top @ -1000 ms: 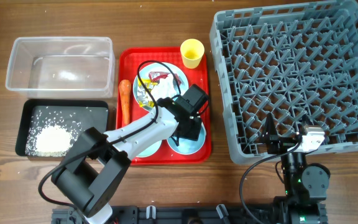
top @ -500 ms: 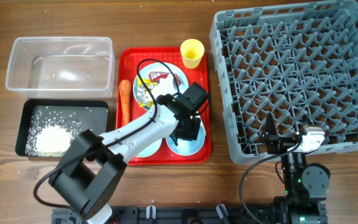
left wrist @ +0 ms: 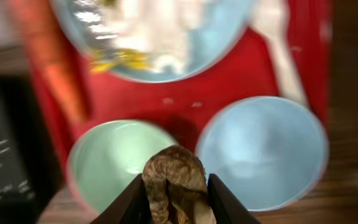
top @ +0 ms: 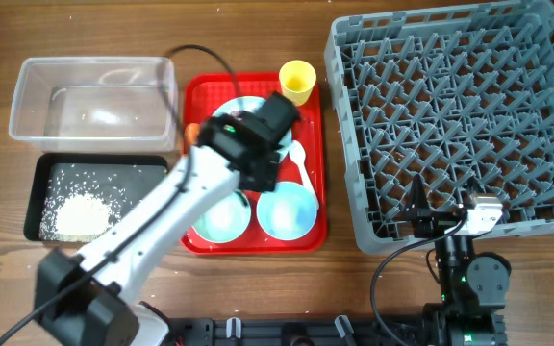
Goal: Sort waste into correct bins and load items into the dishwasher rack
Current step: 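Carry the brown scrap left and drop it onto the black tray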
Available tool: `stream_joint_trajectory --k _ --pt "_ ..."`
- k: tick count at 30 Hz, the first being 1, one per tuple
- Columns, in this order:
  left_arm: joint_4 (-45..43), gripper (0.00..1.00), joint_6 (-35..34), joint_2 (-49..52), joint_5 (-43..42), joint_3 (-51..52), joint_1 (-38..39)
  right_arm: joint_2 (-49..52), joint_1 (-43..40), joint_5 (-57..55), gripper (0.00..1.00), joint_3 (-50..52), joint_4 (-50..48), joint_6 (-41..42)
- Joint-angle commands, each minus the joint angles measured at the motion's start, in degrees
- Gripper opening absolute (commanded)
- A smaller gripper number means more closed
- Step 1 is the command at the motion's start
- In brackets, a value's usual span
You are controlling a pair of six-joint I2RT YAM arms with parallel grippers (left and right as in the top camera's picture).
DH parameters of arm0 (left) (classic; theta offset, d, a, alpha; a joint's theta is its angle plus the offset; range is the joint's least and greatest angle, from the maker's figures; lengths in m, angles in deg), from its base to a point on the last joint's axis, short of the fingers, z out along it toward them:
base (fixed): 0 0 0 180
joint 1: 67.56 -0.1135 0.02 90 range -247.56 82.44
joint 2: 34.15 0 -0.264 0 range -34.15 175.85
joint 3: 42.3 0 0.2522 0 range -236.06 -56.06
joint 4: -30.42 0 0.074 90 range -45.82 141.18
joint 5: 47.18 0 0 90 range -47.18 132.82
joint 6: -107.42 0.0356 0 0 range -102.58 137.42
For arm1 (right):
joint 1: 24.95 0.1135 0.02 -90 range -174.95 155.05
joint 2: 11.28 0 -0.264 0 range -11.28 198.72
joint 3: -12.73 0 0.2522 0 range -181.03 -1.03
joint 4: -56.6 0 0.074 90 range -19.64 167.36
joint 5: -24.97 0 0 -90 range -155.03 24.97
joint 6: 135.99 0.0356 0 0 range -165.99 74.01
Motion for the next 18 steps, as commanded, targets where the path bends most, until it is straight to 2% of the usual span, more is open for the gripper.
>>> stream_joint_trajectory --k 1,9,15,18 --pt "2.5 0.29 0.5 -2.6 5.3 -0.9 -9.9 -0.5 0.2 0.5 1.00 0.2 -0.2 0.5" --pt "2.8 0.28 0.4 -2.5 5.4 -0.9 -37.1 -0.5 0.2 0.5 1.00 0.2 -0.2 0.5" --pt "-2.3 0.27 0.5 -1.5 5.4 0.0 -52.3 -0.5 0.2 0.5 0.99 0.2 -0.2 0.5" --pt "-5.1 0.27 0.5 -0.4 5.0 1.0 -57.5 -0.5 0.2 0.5 1.00 0.2 -0.2 0.5"
